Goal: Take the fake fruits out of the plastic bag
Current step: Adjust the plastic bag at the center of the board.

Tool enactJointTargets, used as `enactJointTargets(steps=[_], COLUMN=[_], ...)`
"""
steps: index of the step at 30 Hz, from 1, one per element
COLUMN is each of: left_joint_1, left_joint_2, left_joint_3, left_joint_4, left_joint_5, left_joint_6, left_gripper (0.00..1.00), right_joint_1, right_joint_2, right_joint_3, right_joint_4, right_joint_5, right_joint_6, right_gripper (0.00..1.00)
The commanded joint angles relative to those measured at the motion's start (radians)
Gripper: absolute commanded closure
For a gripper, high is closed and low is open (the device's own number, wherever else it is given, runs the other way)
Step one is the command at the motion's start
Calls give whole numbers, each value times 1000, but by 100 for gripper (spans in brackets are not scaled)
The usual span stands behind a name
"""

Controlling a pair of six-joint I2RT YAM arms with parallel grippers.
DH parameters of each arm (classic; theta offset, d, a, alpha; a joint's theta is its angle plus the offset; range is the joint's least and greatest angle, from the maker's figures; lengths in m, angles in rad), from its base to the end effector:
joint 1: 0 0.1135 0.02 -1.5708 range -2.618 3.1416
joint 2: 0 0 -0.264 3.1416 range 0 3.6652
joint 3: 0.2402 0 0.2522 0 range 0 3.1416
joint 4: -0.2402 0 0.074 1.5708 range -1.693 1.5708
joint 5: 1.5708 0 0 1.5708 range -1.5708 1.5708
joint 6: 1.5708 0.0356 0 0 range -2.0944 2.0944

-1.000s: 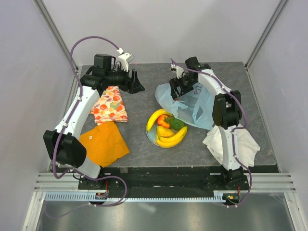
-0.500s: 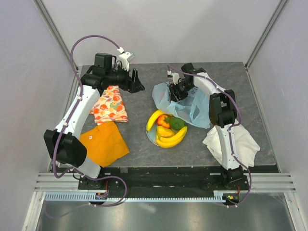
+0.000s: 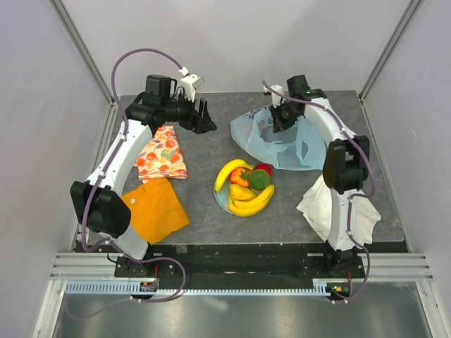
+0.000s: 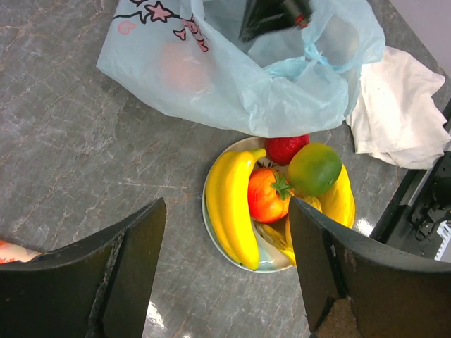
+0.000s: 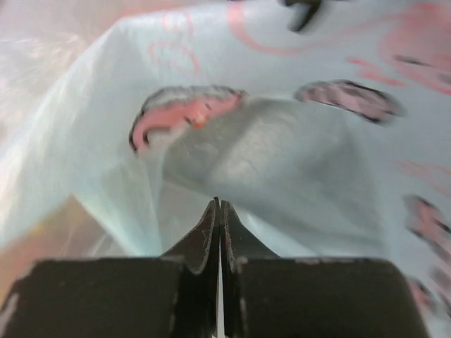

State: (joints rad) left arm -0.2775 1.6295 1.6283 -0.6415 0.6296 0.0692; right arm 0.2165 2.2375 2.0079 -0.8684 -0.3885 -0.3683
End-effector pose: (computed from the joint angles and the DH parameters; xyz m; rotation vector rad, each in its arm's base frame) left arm 0.3432 -0.1195 0.3752 0.7182 2.0636 -0.8107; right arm 0.4699 0.1172 0.2284 -0.8695 2.4599 0.4636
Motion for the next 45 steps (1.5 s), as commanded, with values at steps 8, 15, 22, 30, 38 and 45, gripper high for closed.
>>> enactJointTargets(steps=[8, 15, 22, 30, 38, 45], left_joint_1=[-43, -48, -48, -57, -68, -78], left_joint_2=[53, 33, 30, 36, 35, 38], left_joint_3=[94, 88, 59, 71, 70, 84], left_joint_4=[32, 25, 32, 26, 20, 23], left_joint_5=[16, 9, 21, 10, -11, -71], left_joint_6=[18, 29, 17, 23, 34, 41], left_gripper=[23, 23, 23, 22, 22, 22], right_joint_1=[50, 14, -66, -85, -89, -31], right_joint_2=[-271, -284, -322, -197, -182, -254], right_joint_3=[-132, -156, -224, -236, -270, -94], right_joint_4=[42, -80, -113, -119, -109, -55], right_joint_5=[103, 97, -58, -308, -389, -326], right_joint_6=[12, 55, 195, 269, 312, 275], right_gripper=[98, 22, 17, 17, 46, 100])
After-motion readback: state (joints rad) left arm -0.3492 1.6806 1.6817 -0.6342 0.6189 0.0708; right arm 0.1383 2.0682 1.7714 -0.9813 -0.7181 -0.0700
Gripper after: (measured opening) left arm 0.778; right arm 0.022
